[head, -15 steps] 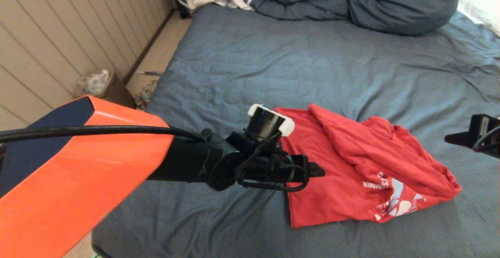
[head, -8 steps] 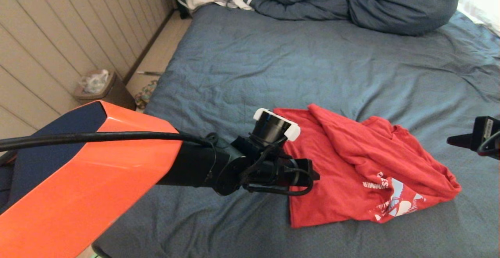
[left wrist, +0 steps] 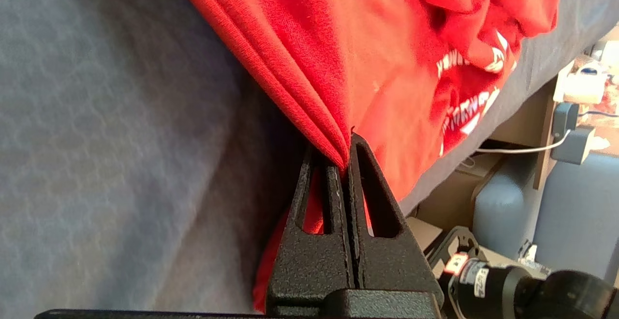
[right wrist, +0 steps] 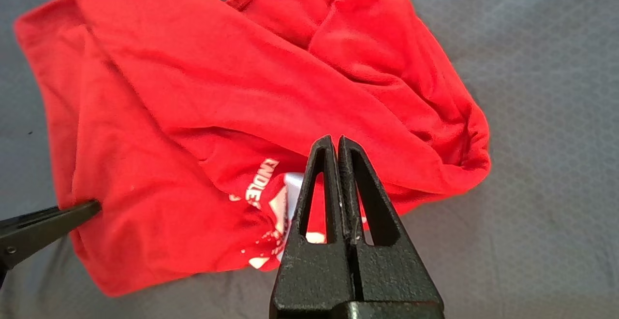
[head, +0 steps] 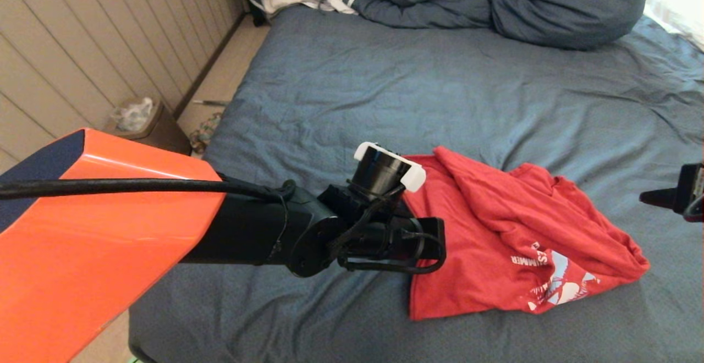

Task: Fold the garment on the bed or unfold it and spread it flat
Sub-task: Unford the red T-shirt

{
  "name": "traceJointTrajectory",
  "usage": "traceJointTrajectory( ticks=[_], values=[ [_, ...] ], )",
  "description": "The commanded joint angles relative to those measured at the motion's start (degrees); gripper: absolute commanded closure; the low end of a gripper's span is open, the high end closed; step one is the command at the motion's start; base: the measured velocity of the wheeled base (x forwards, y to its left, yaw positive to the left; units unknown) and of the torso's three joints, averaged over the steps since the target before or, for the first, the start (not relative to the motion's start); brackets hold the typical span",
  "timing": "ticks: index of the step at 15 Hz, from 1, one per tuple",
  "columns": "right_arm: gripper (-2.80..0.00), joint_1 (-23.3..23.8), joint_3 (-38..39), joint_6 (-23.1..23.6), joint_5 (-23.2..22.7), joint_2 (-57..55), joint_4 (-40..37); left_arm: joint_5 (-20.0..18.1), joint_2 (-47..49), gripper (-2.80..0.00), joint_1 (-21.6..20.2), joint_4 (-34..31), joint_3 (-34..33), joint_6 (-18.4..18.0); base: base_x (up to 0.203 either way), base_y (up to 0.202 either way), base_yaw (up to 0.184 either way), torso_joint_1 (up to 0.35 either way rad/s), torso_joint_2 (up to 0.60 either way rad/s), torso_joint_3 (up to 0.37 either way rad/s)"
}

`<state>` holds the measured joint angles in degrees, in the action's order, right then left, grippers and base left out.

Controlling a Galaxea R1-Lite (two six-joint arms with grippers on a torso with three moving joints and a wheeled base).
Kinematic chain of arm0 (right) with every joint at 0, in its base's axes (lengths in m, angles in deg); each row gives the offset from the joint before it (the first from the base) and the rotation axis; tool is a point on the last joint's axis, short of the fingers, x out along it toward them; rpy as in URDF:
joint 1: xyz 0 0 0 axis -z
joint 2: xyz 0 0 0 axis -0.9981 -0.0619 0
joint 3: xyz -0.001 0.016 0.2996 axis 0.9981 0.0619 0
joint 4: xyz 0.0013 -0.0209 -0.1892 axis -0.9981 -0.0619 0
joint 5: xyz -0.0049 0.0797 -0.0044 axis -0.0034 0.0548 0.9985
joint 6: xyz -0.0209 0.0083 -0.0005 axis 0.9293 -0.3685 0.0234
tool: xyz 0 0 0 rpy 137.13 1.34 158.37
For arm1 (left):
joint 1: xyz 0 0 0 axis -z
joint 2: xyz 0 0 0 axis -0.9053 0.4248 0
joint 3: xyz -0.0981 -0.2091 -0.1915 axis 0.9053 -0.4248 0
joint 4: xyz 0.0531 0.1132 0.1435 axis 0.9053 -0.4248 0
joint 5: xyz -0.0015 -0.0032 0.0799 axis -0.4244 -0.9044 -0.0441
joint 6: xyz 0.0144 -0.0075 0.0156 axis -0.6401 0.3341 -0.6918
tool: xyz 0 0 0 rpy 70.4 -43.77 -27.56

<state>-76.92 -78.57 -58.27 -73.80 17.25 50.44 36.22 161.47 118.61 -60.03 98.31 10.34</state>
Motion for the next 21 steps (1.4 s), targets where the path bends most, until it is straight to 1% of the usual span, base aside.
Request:
traceJointTrajectory(
  ticks=[1, 2, 4, 6, 9, 13, 18, 21],
  values=[
    [0.00, 0.05, 0.01, -0.01, -0.04, 0.34, -0.08, 0.07, -1.60, 0.00, 0.03, 0.15, -1.40, 0.13, 0.000, 0.000, 0.000, 0.000, 0.00, 0.000],
    [0.00, 0.05, 0.06, -0.01, -0.08, 0.34, -0.08, 0.10, -2.52, 0.00, -0.17, 0.18, -2.39, 0.10, 0.000, 0.000, 0.000, 0.000, 0.00, 0.000],
    [0.00, -0.04, 0.09, -0.01, -0.13, 0.26, 0.01, 0.00, -4.97, 0.00, -2.29, 0.19, -5.97, -0.32, 0.000, 0.000, 0.000, 0.000, 0.00, 0.000],
    [0.00, -0.13, 0.09, -0.01, -0.13, 0.26, 0.01, -0.24, -7.60, 0.00, -5.28, 0.76, -10.27, -0.68, 0.000, 0.000, 0.000, 0.000, 0.00, 0.000],
    [0.00, -0.13, 0.18, -0.01, -0.13, 0.43, -0.08, -0.48, -11.85, 0.00, -11.17, 2.46, -16.76, -2.16, 0.000, 0.000, 0.000, 0.000, 0.00, 0.000],
    [0.00, -0.13, 0.60, -0.01, -0.13, 1.13, -0.08, -4.40, -19.33, 0.00, -18.32, 2.92, -23.97, -3.24, 0.000, 0.000, 0.000, 0.000, 0.00, 0.000],
    [0.00, -0.30, 1.24, -0.01, -0.22, 1.40, -0.09, -5.14, -29.48, 0.00, -27.53, 2.73, -34.60, -8.67, 0.000, 0.000, 0.000, 0.000, 0.00, 0.000],
    [0.00, -0.57, 1.94, -0.01, -0.22, 0.94, 0.03, -5.08, -33.87, 0.00, -31.46, 2.50, -39.82, -10.90, 0.000, 0.000, 0.000, 0.000, 0.00, 0.000]
  ],
)
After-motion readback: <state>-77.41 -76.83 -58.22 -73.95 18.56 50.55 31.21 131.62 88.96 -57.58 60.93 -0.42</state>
